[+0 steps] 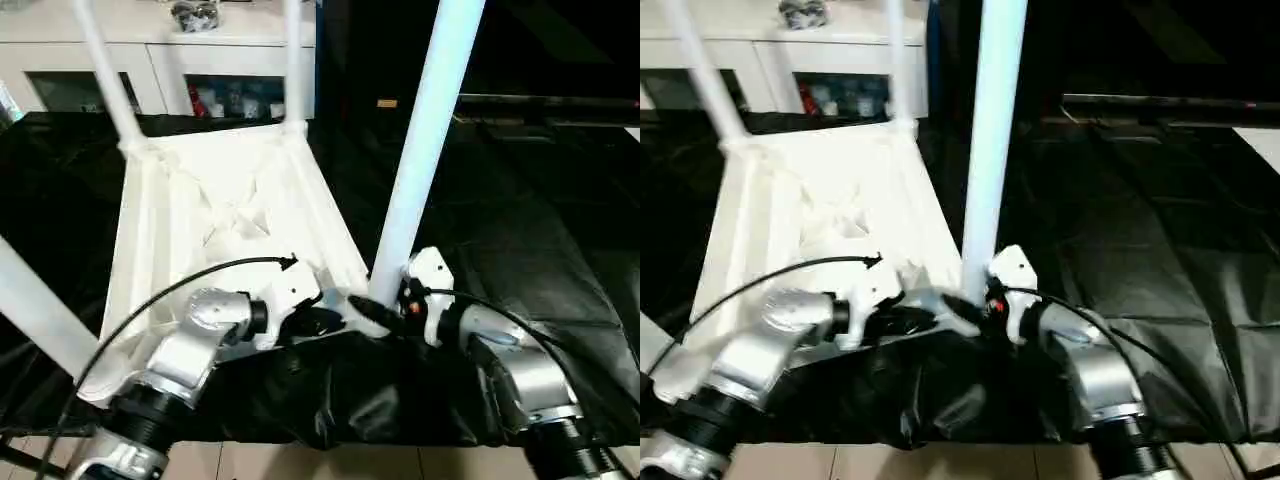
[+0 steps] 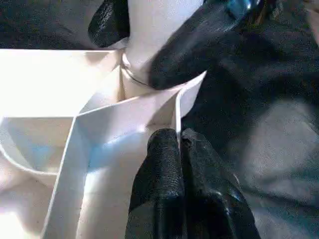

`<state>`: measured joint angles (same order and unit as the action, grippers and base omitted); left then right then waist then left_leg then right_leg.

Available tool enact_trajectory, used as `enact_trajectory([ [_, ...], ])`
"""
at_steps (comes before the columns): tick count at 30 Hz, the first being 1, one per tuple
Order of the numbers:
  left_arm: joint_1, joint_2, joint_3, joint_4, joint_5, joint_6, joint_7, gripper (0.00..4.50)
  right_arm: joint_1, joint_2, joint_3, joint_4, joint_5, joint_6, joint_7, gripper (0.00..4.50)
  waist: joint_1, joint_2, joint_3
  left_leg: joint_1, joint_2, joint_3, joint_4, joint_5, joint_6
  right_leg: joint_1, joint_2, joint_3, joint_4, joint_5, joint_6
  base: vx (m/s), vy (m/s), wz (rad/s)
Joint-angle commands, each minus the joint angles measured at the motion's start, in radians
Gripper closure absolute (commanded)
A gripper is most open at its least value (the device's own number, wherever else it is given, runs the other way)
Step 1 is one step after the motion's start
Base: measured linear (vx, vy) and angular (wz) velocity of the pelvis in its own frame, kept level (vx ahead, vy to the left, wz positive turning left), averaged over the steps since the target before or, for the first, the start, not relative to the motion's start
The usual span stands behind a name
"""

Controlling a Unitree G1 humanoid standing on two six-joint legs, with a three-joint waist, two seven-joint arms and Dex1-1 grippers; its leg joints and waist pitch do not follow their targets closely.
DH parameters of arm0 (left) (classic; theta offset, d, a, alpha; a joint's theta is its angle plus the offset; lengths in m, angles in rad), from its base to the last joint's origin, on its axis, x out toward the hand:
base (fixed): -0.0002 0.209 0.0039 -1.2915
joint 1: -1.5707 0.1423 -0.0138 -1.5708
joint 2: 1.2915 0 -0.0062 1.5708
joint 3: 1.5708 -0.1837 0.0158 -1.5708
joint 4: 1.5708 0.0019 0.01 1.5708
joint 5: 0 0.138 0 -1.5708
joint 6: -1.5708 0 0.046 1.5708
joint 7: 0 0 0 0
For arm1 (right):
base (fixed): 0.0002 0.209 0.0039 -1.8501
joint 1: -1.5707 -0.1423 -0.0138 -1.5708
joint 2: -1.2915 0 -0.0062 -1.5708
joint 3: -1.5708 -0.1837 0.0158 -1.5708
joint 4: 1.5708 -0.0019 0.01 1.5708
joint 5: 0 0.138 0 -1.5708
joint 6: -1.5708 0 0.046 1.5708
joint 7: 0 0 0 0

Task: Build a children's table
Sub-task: Rotate leg to tighten

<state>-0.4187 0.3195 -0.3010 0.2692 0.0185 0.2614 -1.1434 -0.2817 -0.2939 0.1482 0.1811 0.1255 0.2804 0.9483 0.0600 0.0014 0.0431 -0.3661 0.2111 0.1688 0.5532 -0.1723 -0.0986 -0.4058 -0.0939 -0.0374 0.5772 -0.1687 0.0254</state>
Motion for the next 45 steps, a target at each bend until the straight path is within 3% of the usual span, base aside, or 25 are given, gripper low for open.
enact_trajectory([
  [1, -0.019, 0.004, -0.062, 0.031, 0.009, -0.004, -0.048, 4.50, 0.013, -0.019, 0.104, -0.012, 0.032, 0.022, 0.138, 1.78, 0.003, -0.007, -0.045, 0.003, 0.010, 0.010, -0.066, -0.269, 0.046, 0.038, -0.025, 0.023, -0.063, -0.254, -0.187, 0.000, 0.000, 0.00],
  [3, -0.027, 0.013, -0.064, 0.042, 0.008, -0.009, -0.062, 4.50, 0.012, -0.040, 0.113, -0.015, 0.039, 0.022, 0.176, 1.78, 0.009, -0.006, -0.049, 0.009, 0.011, 0.013, -0.059, -0.235, 0.058, 0.039, -0.025, 0.024, -0.056, -0.181, -0.218, 0.000, 0.000, 0.00],
  [4, -0.036, 0.021, -0.066, 0.053, 0.006, -0.017, -0.077, 4.50, 0.010, -0.063, 0.125, -0.017, 0.041, 0.017, 0.215, 1.78, 0.010, -0.010, -0.046, 0.008, 0.011, 0.014, -0.058, -0.227, 0.063, 0.038, -0.024, 0.024, -0.054, -0.163, -0.225, 0.000, 0.000, 0.00],
  [6, -0.049, 0.036, -0.070, 0.071, 0.004, -0.033, -0.109, 4.50, 0.001, -0.098, 0.143, -0.011, 0.045, 0.010, 0.279, 1.93, 0.020, -0.005, -0.047, 0.005, 0.010, 0.014, -0.056, -0.205, 0.073, 0.043, -0.025, 0.022, -0.048, -0.133, -0.239, 0.000, 0.000, 0.00],
  [8, -0.054, 0.041, -0.071, 0.081, 0.001, -0.041, -0.122, 4.50, -0.006, -0.109, 0.144, -0.006, 0.053, 0.014, 0.305, 2.08, 0.026, -0.005, -0.049, 0.011, 0.011, 0.016, -0.055, -0.219, 0.071, 0.042, -0.023, 0.021, -0.049, -0.142, -0.243, 0.000, 0.000, 0.00],
  [14, -0.069, 0.040, -0.071, 0.108, -0.008, -0.057, -0.140, 4.50, -0.015, -0.118, 0.152, -0.003, 0.069, 0.023, 0.347, 2.40, 0.031, -0.006, -0.047, 0.011, 0.013, 0.014, -0.059, -0.253, 0.046, 0.044, -0.027, 0.022, -0.052, -0.193, -0.239, 0.000, 0.000, 0.00],
  [21, -0.080, 0.012, -0.050, 0.137, -0.025, -0.056, -0.094, 4.50, 0.012, -0.114, 0.169, -0.017, 0.069, 0.025, 0.352, 2.46, 0.032, -0.003, -0.050, 0.010, 0.012, 0.014, -0.057, -0.237, 0.046, 0.047, -0.027, 0.021, -0.049, -0.167, -0.244, 0.000, 0.000, 0.00],
  [25, -0.073, -0.033, -0.002, 0.120, -0.019, -0.012, 0.050, 4.50, 0.034, -0.021, 0.110, 0.008, 0.048, 0.019, 0.166, 2.46, 0.035, 0.000, -0.048, 0.012, 0.013, 0.014, -0.060, -0.268, 0.037, 0.044, -0.028, 0.022, -0.055, -0.209, -0.237, 0.000, 0.000, 0.00],
  [26, -0.066, -0.045, 0.003, 0.106, -0.017, 0.000, 0.077, 4.50, 0.035, 0.005, 0.094, 0.020, 0.045, 0.019, 0.116, 2.47, 0.034, 0.004, -0.045, 0.011, 0.012, 0.011, -0.063, -0.299, 0.022, 0.043, -0.031, 0.022, -0.059, -0.260, -0.227, 0.000, 0.000, 0.00],
  [29, -0.053, -0.065, 0.010, 0.083, -0.011, 0.021, 0.124, 4.50, 0.040, 0.043, 0.072, 0.032, 0.042, 0.026, 0.046, 2.51, 0.022, -0.002, -0.039, 0.014, 0.008, 0.004, -0.071, -0.381, -0.002, 0.038, -0.032, 0.018, -0.077, -0.435, -0.163, 0.000, 0.000, 0.00],
  [30, -0.037, -0.091, 0.014, 0.053, -0.011, 0.046, 0.165, 4.50, 0.042, 0.092, 0.050, 0.041, 0.047, 0.033, -0.024, 2.51, 0.018, -0.003, -0.036, 0.010, 0.007, 0.001, -0.074, -0.397, -0.004, 0.038, -0.033, 0.017, -0.081, -0.480, -0.141, 0.000, 0.000, 0.00],
  [32, -0.020, -0.124, 0.020, 0.025, -0.010, 0.074, 0.209, 4.50, 0.041, 0.146, 0.033, 0.054, 0.045, 0.053, -0.106, 2.51, 0.003, -0.002, -0.030, 0.002, 0.005, -0.005, -0.080, -0.420, -0.013, 0.037, -0.033, 0.011, -0.088, -0.546, -0.112, -0.026, 0.000, -0.05],
  [33, -0.014, -0.134, 0.018, 0.015, -0.009, 0.084, 0.217, 4.50, 0.039, 0.163, 0.028, 0.061, 0.038, 0.059, -0.138, 2.51, -0.003, 0.004, -0.031, 0.006, 0.001, -0.010, -0.079, -0.440, -0.017, 0.034, -0.034, 0.006, -0.097, -0.600, -0.088, 0.000, 0.000, 0.00],
  [34, -0.003, -0.156, 0.015, 0.001, -0.004, 0.096, 0.242, 4.50, 0.031, 0.195, 0.027, 0.079, 0.014, 0.050, -0.199, 2.51, -0.008, 0.000, -0.030, 0.006, 0.002, -0.011, -0.079, -0.448, -0.017, 0.032, -0.033, 0.006, -0.101, -0.608, -0.081, 0.000, 0.000, 0.00],
  [35, 0.004, -0.172, 0.012, -0.008, 0.000, 0.105, 0.259, 4.50, 0.025, 0.216, 0.027, 0.091, -0.002, 0.041, -0.238, 2.51, -0.012, 0.003, -0.029, 0.005, 0.001, -0.013, -0.079, -0.450, -0.018, 0.031, -0.033, 0.006, -0.101, -0.609, -0.078, 0.000, 0.000, 0.00],
  [36, 0.021, -0.198, -0.013, -0.032, 0.004, 0.117, 0.274, 4.50, 0.000, 0.282, -0.011, 0.129, -0.011, 0.089, -0.352, 2.51, -0.025, 0.001, -0.027, 0.003, -0.004, -0.018, -0.079, -0.473, -0.020, 0.030, -0.032, 0.000, -0.107, -0.644, -0.066, 0.000, 0.000, 0.00],
  [38, 0.026, -0.205, -0.025, -0.038, 0.004, 0.119, 0.270, 4.50, -0.007, 0.297, -0.010, 0.133, -0.013, 0.090, -0.365, 2.51, -0.037, 0.002, -0.023, 0.002, -0.010, -0.025, -0.078, -0.498, -0.020, 0.027, -0.030, -0.006, -0.116, -0.698, -0.047, 0.000, 0.000, 0.00],
  [39, 0.028, -0.209, -0.035, -0.041, 0.004, 0.119, 0.265, 4.50, -0.011, 0.304, -0.003, 0.135, -0.016, 0.086, -0.367, 2.51, -0.041, 0.007, -0.023, 0.008, -0.008, -0.029, -0.078, -0.522, -0.017, 0.024, -0.032, -0.008, -0.122, -0.702, -0.044, 0.000, 0.000, 0.00],
  [40, 0.029, -0.210, -0.044, -0.042, 0.005, 0.118, 0.260, 4.50, -0.014, 0.306, 0.004, 0.133, -0.016, 0.081, -0.360, 2.51, -0.043, 0.006, -0.023, 0.010, -0.008, -0.029, -0.077, -0.529, -0.014, 0.023, -0.031, -0.009, -0.124, -0.695, -0.045, 0.000, 0.000, 0.00],
  [41, 0.029, -0.210, -0.048, -0.042, 0.005, 0.118, 0.258, 4.50, -0.014, 0.306, 0.007, 0.131, -0.015, 0.078, -0.357, 2.51, -0.043, 0.011, -0.025, 0.014, -0.005, -0.030, -0.080, -0.534, -0.010, 0.024, -0.031, -0.009, -0.124, -0.647, -0.061, 0.000, 0.000, 0.00],
  [43, 0.022, -0.202, -0.052, -0.029, 0.013, 0.108, 0.251, 4.50, -0.015, 0.300, 0.014, 0.123, -0.015, 0.068, -0.340, 2.51, -0.044, 0.008, -0.023, 0.013, -0.001, -0.028, -0.084, -0.537, -0.003, 0.025, -0.027, -0.011, -0.118, -0.579, -0.086, 0.000, 0.000, 0.00],
  [45, 0.012, -0.176, -0.052, -0.017, 0.021, 0.102, 0.229, 4.50, -0.015, 0.281, 0.009, 0.106, -0.004, 0.078, -0.313, 1.95, -0.045, 0.009, -0.022, 0.014, -0.001, -0.026, -0.084, -0.540, -0.002, 0.023, -0.027, -0.008, -0.117, -0.568, -0.096, 0.000, 0.000, 0.00],
])
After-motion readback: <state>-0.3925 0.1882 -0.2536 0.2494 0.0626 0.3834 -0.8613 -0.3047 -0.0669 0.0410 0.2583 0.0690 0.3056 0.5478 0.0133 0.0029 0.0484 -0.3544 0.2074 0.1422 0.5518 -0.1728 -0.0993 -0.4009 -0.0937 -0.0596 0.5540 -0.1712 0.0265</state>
